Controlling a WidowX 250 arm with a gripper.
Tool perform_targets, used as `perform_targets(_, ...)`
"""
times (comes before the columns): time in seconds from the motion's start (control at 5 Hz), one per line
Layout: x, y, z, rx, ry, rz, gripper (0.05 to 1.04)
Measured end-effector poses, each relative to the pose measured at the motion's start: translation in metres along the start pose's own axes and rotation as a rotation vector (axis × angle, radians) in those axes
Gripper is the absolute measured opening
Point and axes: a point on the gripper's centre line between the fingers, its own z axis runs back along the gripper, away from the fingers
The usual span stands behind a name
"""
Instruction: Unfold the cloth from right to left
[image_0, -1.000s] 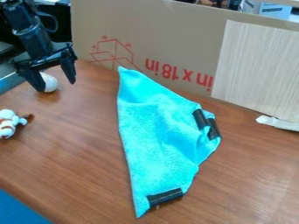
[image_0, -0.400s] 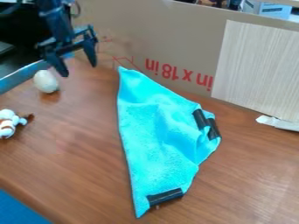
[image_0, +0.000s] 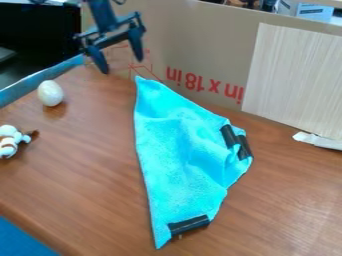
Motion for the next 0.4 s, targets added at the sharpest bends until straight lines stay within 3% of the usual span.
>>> perform_targets(0.2,-0.013,-0.018,-0.005,-0.020,0.027,0.006,1.001)
perform_targets(0.4,-0.046,-0.044,-0.007,-0.048,0.036,-0.037,1.001)
